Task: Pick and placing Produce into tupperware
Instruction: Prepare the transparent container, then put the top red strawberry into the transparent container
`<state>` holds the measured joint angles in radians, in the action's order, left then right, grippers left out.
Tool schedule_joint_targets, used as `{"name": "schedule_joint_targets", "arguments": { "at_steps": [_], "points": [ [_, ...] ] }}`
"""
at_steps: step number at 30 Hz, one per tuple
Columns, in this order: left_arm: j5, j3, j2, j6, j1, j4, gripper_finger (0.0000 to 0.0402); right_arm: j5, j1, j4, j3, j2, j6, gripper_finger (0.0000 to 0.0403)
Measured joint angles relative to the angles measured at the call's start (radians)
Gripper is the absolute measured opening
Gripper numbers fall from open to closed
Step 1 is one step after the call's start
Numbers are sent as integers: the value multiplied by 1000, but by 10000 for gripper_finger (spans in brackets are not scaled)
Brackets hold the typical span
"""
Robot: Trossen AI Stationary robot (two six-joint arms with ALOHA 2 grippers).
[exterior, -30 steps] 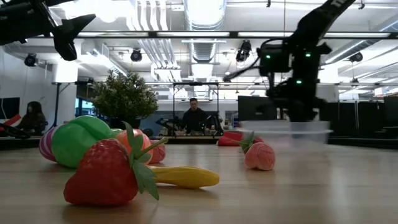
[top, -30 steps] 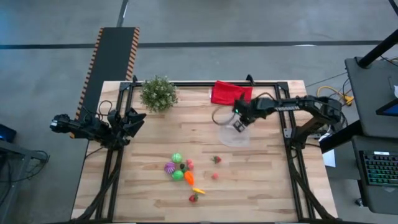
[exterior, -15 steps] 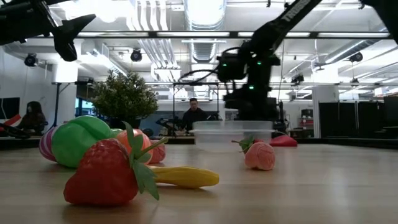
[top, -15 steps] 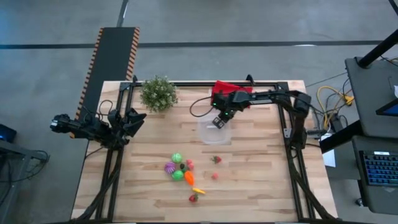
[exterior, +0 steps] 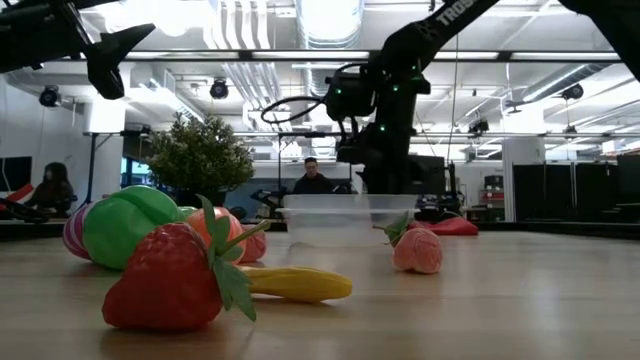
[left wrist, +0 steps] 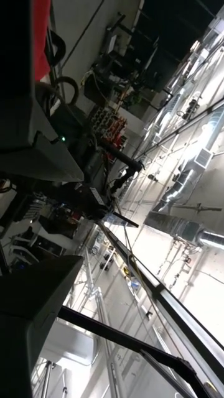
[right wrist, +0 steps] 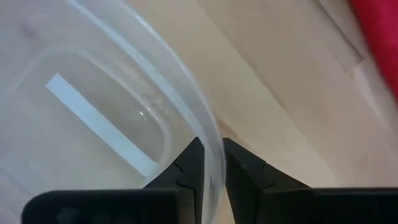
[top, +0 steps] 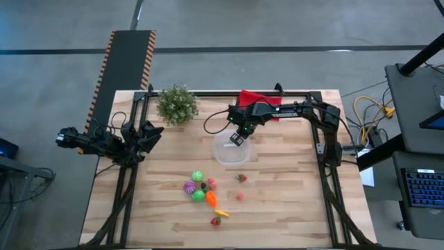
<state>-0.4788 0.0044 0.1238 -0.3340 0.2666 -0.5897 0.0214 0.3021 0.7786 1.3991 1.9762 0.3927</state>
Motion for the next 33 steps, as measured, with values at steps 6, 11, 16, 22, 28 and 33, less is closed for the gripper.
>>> {"name": "schedule_joint_targets", "arguments": {
  "at_steps": [6,11,16,22,28,33],
  "points": [
    [0,0,0,0,0,2,192,5,-14,5,-7,-8,18,79],
    [0,0,0,0,0,2,192,6,-14,16,-7,-15,30,132],
    [0,0,0,1,0,1,192,63,-17,50,-7,-66,22,184],
    [0,0,0,1,0,1,192,88,-46,51,-2,-184,-51,223],
    [0,0,0,1,0,6,192,87,-207,79,-41,-272,-205,229],
    [2,0,0,1,0,7,192,162,-356,70,-103,-314,-188,224]
  ]
}}
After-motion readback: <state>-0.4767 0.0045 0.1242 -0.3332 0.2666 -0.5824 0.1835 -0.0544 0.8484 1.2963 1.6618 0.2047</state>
